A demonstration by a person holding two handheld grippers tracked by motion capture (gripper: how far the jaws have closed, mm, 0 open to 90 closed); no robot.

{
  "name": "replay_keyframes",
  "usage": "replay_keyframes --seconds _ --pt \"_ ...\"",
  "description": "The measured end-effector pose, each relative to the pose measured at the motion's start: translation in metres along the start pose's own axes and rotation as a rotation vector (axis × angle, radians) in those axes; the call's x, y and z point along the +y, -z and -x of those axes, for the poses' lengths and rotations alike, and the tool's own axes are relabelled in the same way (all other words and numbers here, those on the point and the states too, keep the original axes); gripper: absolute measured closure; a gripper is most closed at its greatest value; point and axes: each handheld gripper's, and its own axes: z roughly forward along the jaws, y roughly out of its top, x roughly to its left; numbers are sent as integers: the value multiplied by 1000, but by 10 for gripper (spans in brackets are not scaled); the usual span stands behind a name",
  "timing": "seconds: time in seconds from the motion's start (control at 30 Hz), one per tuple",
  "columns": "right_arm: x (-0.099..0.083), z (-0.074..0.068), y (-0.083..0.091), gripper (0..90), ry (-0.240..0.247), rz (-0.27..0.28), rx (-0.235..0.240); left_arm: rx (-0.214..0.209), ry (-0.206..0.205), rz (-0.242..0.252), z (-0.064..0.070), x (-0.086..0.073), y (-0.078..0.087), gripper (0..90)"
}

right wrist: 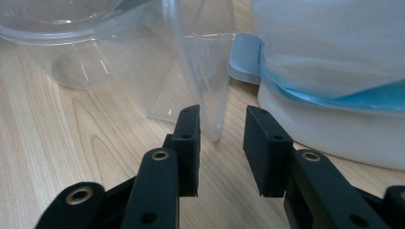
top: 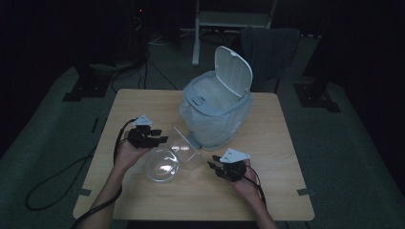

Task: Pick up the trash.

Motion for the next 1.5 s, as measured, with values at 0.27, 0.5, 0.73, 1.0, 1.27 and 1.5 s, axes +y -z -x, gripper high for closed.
replay_keyframes --seconds 0.27,0.5,0.73,1.0,1.27,1.5 --pt "2 -6 -6 649 24 -8 11 -21 6 5 2 0 -4 514" --pt "8 -7 -16 664 41 -11 25 -54 4 5 3 1 -8 515" --pt "9 -7 -21 748 68 -23 45 -79 -8 -6 5 2 -9 520" --pt "10 -9 -21 835 104 -32 34 -73 -5 0 4 2 -8 518" --pt "12 -7 -16 858 92 14 -27 -53 -10 52 5 6 4 529" --pt "16 -5 -11 866 68 52 -87 -34 -11 83 3 8 18 527"
